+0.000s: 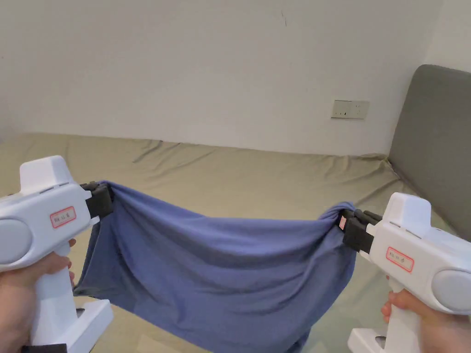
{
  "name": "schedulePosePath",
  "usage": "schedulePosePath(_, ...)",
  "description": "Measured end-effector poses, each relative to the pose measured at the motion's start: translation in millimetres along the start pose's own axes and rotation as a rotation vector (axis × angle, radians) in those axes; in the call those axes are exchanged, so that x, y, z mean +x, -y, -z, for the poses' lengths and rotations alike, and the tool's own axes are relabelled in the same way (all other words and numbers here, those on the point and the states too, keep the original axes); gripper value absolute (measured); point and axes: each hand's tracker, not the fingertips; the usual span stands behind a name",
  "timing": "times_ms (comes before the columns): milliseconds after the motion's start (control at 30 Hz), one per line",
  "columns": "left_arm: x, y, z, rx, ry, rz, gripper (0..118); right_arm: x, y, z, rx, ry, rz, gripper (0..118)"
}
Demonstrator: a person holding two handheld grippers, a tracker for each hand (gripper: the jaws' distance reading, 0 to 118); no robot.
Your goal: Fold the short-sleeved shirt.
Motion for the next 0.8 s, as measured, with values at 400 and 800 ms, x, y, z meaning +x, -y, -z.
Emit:
schedulePosePath(400, -5.1, 58.0, -18.1, -0.005, -0.049, 0.086, 2, -5.3, 28.2, -12.2, 0.034, 0.043, -0.129, 6)
schedulePosePath(800, -72.2, 284.4, -122.8, -0.662, -0.189, -0.013, 2, 13.7, 252.7, -124.4, -0.518, 0.13, 0.056, 6)
